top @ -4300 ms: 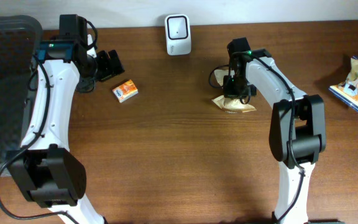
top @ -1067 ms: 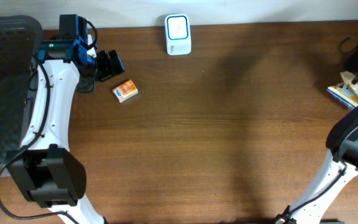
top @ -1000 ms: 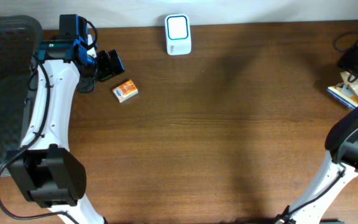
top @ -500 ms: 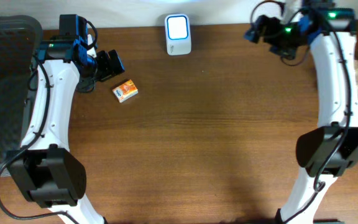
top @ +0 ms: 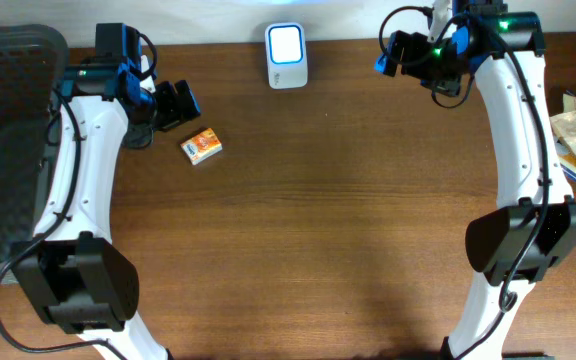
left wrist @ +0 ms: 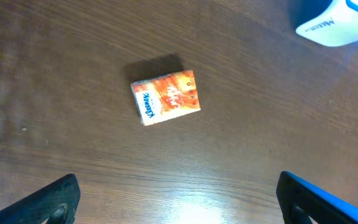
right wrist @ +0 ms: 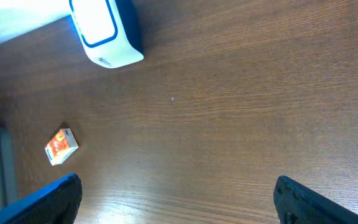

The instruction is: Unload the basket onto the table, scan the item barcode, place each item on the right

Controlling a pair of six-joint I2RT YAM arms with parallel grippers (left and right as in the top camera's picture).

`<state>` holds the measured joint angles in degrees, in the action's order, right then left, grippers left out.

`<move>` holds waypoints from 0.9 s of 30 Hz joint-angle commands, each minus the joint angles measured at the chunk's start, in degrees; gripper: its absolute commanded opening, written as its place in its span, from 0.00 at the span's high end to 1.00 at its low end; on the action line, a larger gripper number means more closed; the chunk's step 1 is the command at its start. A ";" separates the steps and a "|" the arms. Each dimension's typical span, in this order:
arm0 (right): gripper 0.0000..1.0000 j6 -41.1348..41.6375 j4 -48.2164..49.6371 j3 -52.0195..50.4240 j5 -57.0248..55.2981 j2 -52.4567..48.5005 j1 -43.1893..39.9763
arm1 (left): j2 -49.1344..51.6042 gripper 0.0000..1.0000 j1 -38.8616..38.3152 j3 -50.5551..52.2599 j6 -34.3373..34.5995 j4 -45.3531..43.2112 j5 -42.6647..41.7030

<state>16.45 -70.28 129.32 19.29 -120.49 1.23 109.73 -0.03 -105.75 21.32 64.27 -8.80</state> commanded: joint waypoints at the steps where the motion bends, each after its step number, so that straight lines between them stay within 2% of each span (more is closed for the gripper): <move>1: 0.02 -0.07 -0.02 0.07 -0.94 0.11 0.26 | 0.37 0.07 -2.82 -0.02 -11.34 0.11 -7.13; 2: 0.02 -0.07 -0.02 0.07 -0.94 0.11 0.26 | 0.57 0.12 -4.48 -0.02 -13.14 0.35 -6.99; 4: 0.02 -0.07 -0.02 0.07 -0.94 0.11 0.26 | 0.57 0.13 -7.08 -0.02 -13.29 0.50 -3.15; 7: 0.02 -0.07 -0.02 0.07 -0.94 0.11 0.26 | 0.55 0.14 -11.80 -0.02 -12.87 0.59 7.72; 10: 0.02 -0.07 -0.02 0.07 -0.94 0.11 0.26 | 0.59 0.11 -15.32 -0.02 -8.96 1.05 20.20; 14: 0.02 -0.07 -0.02 0.07 -0.94 0.11 0.26 | 3.19 0.09 -17.25 -0.02 -8.46 0.28 30.93; 16: 0.02 -0.07 -0.02 0.07 -0.94 0.11 0.26 | 5.66 0.15 -17.07 -0.02 -10.12 0.02 32.61; 20: 0.02 -0.07 -0.02 0.07 -0.94 0.11 0.26 | 11.04 0.14 -16.13 -0.02 -16.04 -1.66 32.57; 21: 0.02 -0.07 -0.02 0.07 -0.94 0.11 0.26 | 12.98 0.16 -15.80 -0.02 -18.71 -2.12 31.91; 22: 0.02 -0.07 -0.04 0.07 -0.94 0.11 0.26 | 14.16 0.25 -15.65 -0.02 -20.39 -2.60 30.86; 25: 0.02 -0.07 -0.02 0.07 -0.94 0.11 0.26 | 17.40 0.30 -15.56 -0.02 -24.48 -4.72 25.42; 27: 0.02 -0.07 -0.02 0.07 -0.94 0.11 0.26 | 19.04 0.31 -15.56 -0.02 -24.70 -5.75 25.05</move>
<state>16.47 -70.26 129.32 19.29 -120.49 1.23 126.10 -15.75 -105.75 1.48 59.75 19.33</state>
